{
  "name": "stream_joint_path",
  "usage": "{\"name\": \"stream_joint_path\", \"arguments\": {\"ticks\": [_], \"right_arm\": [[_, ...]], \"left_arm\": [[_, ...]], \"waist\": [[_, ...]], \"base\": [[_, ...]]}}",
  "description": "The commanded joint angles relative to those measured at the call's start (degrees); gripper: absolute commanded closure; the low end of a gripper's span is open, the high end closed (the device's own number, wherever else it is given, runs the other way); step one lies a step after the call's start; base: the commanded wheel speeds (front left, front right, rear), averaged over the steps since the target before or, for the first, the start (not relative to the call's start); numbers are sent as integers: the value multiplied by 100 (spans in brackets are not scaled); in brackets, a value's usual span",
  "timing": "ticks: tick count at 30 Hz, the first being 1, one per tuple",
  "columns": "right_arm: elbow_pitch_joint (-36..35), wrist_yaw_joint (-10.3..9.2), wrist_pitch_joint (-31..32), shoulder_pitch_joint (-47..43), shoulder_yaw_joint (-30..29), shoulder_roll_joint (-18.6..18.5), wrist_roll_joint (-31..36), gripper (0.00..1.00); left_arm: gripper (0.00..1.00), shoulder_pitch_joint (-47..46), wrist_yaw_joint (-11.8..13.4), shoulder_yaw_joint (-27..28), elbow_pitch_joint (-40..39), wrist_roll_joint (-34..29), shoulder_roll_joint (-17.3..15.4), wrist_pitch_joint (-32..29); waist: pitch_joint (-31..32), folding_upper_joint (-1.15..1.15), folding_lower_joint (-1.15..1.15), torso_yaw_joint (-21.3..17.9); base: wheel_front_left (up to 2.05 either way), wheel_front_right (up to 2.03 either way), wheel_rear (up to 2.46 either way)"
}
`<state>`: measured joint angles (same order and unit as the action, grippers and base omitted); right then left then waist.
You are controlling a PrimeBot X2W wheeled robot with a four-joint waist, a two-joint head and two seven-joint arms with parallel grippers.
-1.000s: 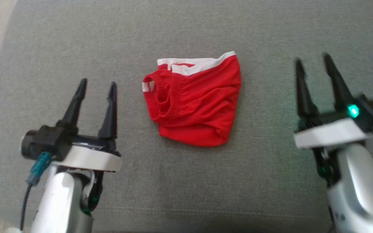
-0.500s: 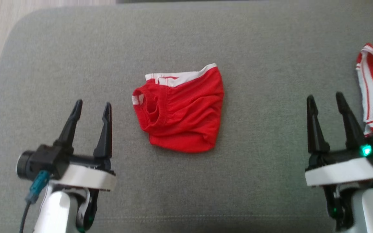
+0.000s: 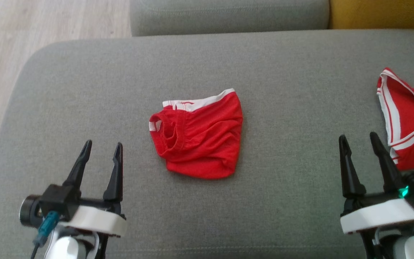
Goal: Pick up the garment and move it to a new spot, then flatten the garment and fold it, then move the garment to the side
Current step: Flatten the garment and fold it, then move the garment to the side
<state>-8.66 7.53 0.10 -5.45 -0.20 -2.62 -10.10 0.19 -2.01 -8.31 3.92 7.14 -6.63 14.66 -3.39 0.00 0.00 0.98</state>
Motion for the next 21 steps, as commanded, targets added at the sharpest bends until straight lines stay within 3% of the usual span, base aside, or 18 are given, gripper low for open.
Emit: {"name": "stream_joint_path", "arguments": {"ticks": [1, 21], "right_arm": [[-242, -4, 41, 48, 115, -27, -34, 0], [-357, -4, 175, -158, 88, -26, -28, 0]], "left_arm": [[0, -94, 28, 204, -153, -24, -100, 34], [0, 110, 262, 149, -294, -45, -145, -118]], "waist": [[106, 0, 0, -12], [241, 0, 0, -12]], "base": [[0, 0, 0], [0, 0, 0]]}}
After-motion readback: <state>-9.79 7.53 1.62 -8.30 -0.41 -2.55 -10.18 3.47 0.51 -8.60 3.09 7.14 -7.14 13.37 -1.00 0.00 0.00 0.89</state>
